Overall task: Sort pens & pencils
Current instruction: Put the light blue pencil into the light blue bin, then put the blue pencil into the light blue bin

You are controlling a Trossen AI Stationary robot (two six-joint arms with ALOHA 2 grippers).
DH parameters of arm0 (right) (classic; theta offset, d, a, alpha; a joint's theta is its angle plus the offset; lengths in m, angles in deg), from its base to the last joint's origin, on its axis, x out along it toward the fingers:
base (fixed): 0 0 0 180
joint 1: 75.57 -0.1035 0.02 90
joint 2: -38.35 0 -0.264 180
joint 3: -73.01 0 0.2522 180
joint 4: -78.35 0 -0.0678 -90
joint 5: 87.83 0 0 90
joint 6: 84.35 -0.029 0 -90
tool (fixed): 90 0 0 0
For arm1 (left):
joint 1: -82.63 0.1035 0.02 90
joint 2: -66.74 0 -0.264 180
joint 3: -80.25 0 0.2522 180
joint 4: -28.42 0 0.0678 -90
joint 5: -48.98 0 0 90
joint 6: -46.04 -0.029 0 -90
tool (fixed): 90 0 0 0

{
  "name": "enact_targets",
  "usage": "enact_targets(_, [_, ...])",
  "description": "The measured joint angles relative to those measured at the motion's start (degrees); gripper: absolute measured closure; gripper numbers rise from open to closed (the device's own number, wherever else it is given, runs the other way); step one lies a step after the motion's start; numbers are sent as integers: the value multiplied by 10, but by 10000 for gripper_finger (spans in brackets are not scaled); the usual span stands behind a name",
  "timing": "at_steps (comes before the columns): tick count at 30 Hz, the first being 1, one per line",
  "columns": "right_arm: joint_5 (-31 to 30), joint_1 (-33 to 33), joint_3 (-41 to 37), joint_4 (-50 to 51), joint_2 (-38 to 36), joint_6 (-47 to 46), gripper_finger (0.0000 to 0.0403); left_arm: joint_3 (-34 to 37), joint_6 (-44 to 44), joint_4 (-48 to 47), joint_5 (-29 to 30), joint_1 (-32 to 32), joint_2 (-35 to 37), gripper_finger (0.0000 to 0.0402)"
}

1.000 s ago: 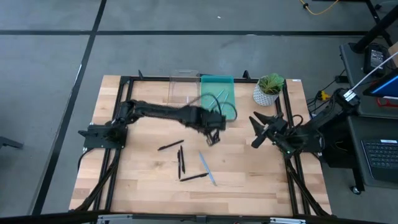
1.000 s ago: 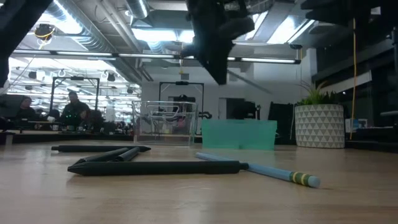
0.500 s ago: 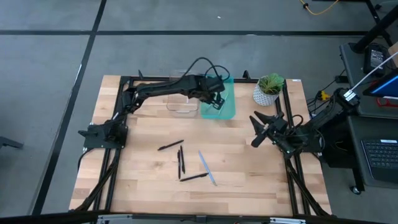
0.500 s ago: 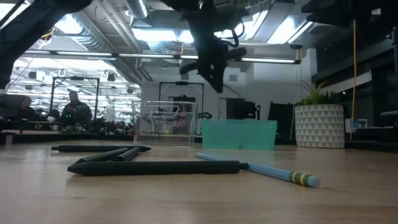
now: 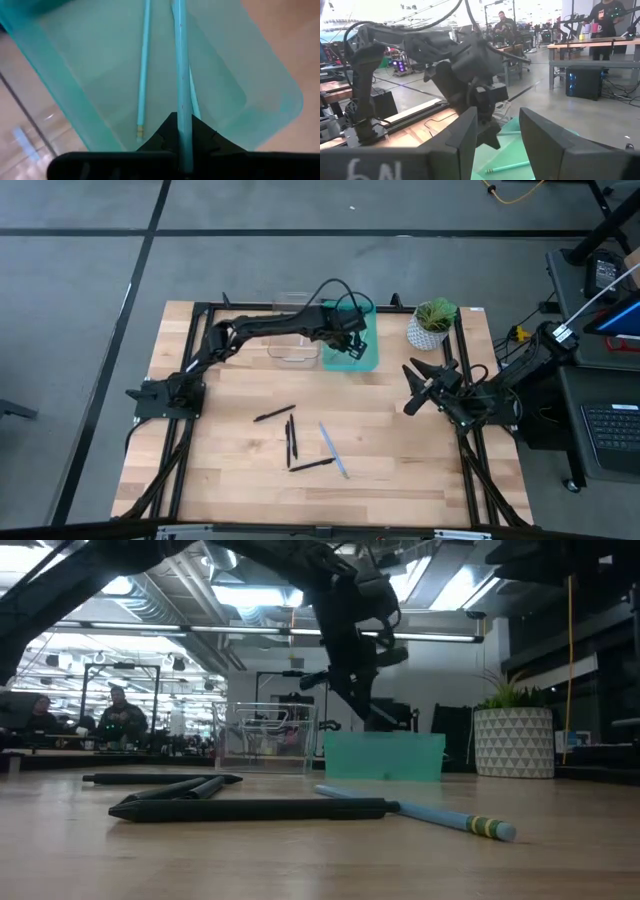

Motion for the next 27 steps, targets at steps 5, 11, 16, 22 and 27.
enact_targets(5, [0,0,0,3,0,0,253,1,2,3,-6,12,-14,387])
enact_targets(11, [0,0,0,9,0,0,253,0,2,11,-13,16,-11,325])
enact_targets(16, [0,0,0,10,0,0,253,-1,-5,24,-18,16,-11,288])
enact_targets(22, [0,0,0,24,0,1,253,-77,-77,15,-114,14,-4,283])
enact_targets(27, [0,-2,0,26,0,1,253,-187,-150,-114,-207,-12,5,281])
